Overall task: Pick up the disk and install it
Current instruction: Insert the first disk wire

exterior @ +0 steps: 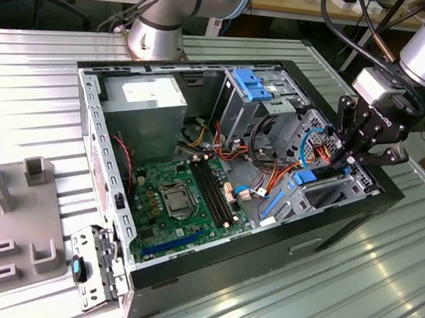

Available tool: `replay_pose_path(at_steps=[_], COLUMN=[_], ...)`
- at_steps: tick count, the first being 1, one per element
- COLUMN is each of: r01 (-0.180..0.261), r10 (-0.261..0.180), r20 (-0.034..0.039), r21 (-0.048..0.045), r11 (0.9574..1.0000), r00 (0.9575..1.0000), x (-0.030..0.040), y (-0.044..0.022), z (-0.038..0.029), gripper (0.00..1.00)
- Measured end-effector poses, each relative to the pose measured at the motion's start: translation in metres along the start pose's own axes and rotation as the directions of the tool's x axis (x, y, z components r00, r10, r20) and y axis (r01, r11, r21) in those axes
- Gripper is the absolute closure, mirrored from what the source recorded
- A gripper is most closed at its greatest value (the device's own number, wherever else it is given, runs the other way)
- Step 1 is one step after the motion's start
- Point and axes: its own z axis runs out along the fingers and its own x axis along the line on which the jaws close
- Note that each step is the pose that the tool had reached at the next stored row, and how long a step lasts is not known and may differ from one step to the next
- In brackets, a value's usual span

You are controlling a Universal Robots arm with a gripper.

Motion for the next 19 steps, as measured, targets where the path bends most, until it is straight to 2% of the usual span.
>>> replay_pose_path(at_steps=[14,17,19], r01=[0.000,0.000,0.000], r10=[0.000,0.000,0.000], r20=[-0.0003,0.0005,0.0015], r21=[0.0000,0.0000,0.0000], r11=[1.0000,1.0000,1.0000], r00=[1.0000,1.0000,1.0000], x=[0.0000,0.0000,0.0000], y=[0.0001,0.0001,0.0001], z=[0.0044,0.0046,0.0021], gripper=[0.83,0.83,0.83])
